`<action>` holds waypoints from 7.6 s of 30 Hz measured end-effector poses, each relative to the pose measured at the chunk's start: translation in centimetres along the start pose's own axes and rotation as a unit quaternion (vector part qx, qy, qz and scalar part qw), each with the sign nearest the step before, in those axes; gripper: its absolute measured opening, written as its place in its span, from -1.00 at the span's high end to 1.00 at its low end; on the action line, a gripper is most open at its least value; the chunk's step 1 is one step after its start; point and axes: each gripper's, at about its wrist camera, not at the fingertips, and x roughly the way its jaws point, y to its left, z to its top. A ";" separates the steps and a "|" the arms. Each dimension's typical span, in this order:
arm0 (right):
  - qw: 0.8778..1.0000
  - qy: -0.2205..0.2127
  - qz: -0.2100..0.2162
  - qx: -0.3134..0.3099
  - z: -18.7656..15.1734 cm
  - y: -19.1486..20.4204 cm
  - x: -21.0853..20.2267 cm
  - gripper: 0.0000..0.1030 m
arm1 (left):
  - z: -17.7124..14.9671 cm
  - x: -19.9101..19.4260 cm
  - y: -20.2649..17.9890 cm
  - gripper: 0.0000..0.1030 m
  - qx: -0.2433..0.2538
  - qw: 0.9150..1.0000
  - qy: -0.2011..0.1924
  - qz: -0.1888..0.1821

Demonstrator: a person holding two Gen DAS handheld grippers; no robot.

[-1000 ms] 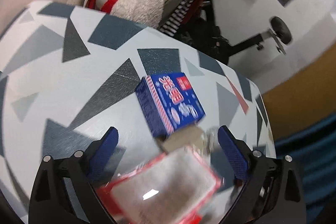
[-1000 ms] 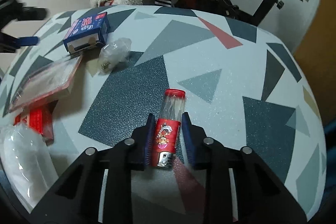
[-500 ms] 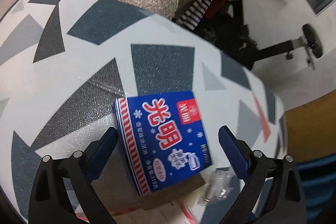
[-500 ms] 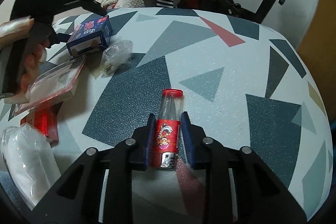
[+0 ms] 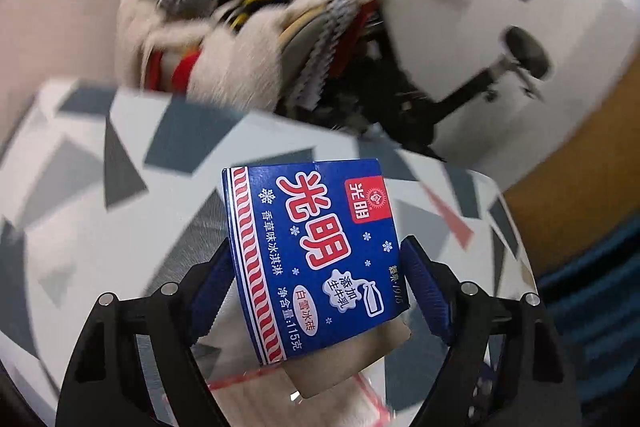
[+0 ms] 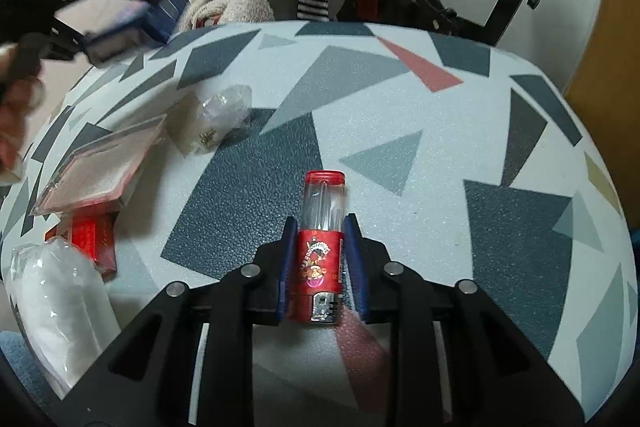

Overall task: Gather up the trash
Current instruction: 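Carry the milk carton and lighter over the bucket and release both grippers, then grasp the small clear plastic bag with the right gripper while the left gripper grasps the red-bordered card packet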

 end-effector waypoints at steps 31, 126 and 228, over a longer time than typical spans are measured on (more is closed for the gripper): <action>0.991 -0.091 0.088 -0.051 -10.6 10.9 -20.4 0.49 | -32.5 -23.5 -1.4 -0.56 0.175 0.981 -0.015 -0.081; 0.993 0.031 0.046 -0.101 -25.2 15.0 -11.8 -0.89 | -37.1 -25.0 4.3 -0.85 0.080 0.994 -0.061 0.034; 0.996 -0.008 0.076 -0.037 6.3 5.9 -2.7 0.33 | -14.9 -22.8 8.5 0.87 0.013 0.992 -0.082 -0.091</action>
